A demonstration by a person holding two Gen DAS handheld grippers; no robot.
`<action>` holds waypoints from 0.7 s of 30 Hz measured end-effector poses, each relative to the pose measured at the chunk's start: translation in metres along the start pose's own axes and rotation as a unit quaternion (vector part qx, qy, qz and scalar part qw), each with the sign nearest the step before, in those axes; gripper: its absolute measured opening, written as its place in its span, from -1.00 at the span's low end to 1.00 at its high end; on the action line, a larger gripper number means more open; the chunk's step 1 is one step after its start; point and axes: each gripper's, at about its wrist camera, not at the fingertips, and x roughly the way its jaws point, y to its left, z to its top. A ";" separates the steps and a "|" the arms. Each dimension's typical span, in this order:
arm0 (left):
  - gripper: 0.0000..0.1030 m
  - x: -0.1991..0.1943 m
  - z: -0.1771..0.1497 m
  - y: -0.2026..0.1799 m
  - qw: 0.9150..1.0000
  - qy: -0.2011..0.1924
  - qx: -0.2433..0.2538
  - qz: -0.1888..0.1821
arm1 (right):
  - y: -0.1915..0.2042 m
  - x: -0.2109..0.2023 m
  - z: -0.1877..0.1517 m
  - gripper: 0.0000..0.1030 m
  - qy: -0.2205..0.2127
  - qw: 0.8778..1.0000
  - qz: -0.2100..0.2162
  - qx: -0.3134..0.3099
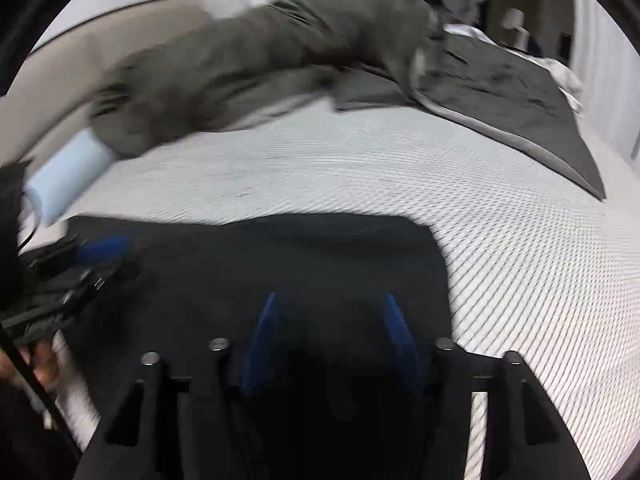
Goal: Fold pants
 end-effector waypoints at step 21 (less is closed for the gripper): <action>0.56 -0.045 -0.060 0.033 0.997 -0.024 -0.071 0.034 | -0.030 -0.049 -0.084 0.36 -0.048 0.998 -0.006 0.042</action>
